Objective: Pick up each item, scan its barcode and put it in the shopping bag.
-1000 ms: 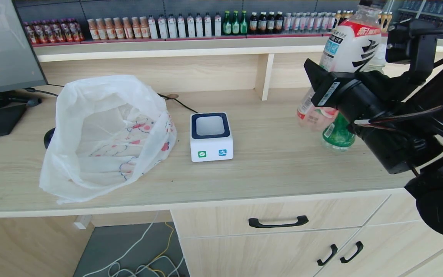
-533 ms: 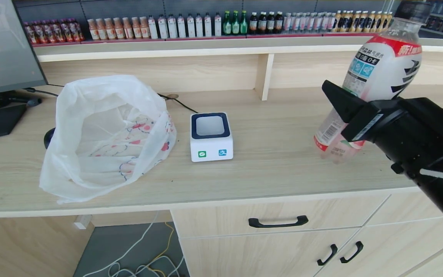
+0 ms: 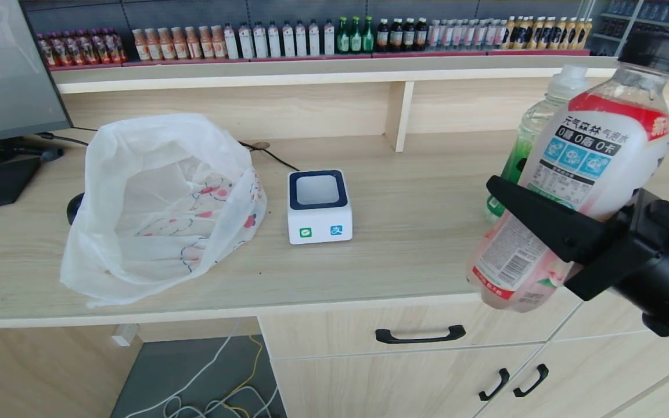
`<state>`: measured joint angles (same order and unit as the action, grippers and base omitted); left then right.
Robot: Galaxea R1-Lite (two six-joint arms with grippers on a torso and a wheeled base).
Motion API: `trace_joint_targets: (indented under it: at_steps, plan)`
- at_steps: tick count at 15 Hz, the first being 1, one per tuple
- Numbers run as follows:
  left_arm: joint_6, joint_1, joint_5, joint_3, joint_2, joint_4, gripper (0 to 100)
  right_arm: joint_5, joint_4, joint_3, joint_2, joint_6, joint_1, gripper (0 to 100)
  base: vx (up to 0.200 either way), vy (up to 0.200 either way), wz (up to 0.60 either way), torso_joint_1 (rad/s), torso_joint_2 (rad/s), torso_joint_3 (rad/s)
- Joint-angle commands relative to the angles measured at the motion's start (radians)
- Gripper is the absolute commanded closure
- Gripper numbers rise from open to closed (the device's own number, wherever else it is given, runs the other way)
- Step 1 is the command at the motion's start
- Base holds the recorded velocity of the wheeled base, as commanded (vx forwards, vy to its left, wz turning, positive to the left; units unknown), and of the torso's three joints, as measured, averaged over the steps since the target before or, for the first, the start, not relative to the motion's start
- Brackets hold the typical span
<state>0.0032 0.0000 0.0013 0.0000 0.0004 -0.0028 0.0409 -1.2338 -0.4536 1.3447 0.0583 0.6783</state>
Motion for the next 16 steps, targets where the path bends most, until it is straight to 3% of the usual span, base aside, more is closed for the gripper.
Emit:
trace_joint_targets:
  at_steps: [1, 8, 9, 12, 16]
  plan:
    - [0.0, 0.0, 0.0, 0.0, 0.0, 0.0, 0, 0.031, -0.001, -0.011, 0.033, 0.035, 0.0, 100, 0.0, 0.0, 0.0, 0.0, 0.0, 0.0]
    - [0.0, 0.0, 0.0, 0.0, 0.0, 0.0, 0, 0.376, -0.001, -0.094, 0.139, 0.189, -0.003, 100, 0.0, 0.0, 0.0, 0.0, 0.0, 0.0]
    - [0.0, 0.0, 0.0, 0.0, 0.0, 0.0, 0, 0.441, -0.003, -0.154, 0.179, 0.232, -0.002, 100, 0.0, 0.0, 0.0, 0.0, 0.0, 0.0]
    - [0.0, 0.0, 0.0, 0.0, 0.0, 0.0, 0, 0.51, -0.001, -0.284, 0.266, 0.265, 0.004, 100, 0.0, 0.0, 0.0, 0.0, 0.0, 0.0]
    - [0.0, 0.0, 0.0, 0.0, 0.0, 0.0, 0, 0.599, -0.001, -0.341, 0.292, 0.351, 0.026, 100, 0.0, 0.0, 0.0, 0.0, 0.0, 0.0]
